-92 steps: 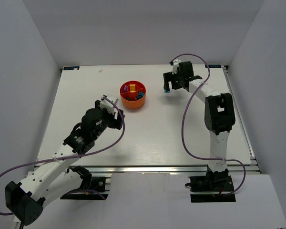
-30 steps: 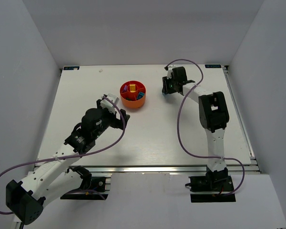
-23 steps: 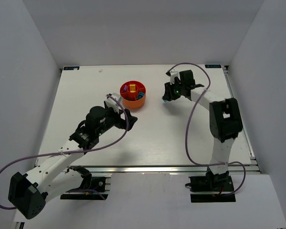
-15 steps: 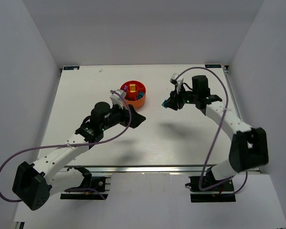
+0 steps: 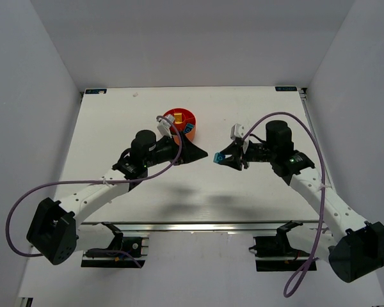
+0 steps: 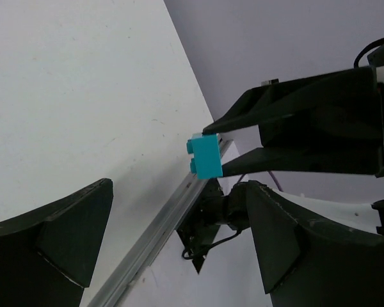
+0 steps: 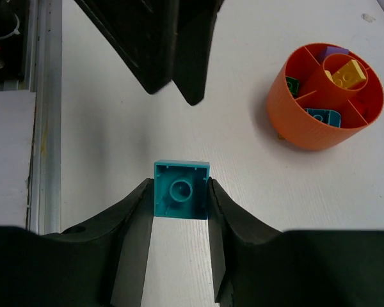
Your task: Sort the legos into containers by color
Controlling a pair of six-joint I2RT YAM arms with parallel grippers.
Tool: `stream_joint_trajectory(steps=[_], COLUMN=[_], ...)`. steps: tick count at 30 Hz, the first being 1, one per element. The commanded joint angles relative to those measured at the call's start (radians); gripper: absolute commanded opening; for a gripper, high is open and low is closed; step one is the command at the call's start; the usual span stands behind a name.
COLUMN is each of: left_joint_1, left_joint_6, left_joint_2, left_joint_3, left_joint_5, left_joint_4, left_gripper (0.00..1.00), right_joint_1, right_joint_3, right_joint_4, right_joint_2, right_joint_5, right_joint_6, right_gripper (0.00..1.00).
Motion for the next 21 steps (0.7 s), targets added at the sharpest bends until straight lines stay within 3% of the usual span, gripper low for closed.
stream_joint_trajectory(steps=[1,9,21], left_joint_1=[-0.012,-0.012,-0.012], left_joint_6=[-0.071,-0.095,-0.12], left_joint_2=[0.013,0.069,0.158], left_joint_3=[0.028,0.038,0.069], left_joint_5=[0.046,0.099,0.184], left_joint_4=[0.059,0.092,0.139], left_gripper=[0.94,0.91,0.78], right_joint_1=[0.036,0.099,0.139], right_joint_3=[-0.007,0.006,0.03], right_joint_4=[0.008,0.014,0.033], right_joint_2=[-0.014,0.006,0.056], right_joint_5=[-0.012,0.055,0.1], right_joint_6=[-0.032,-0.053,-0.072], right_gripper=[0.1,0.1,0.09])
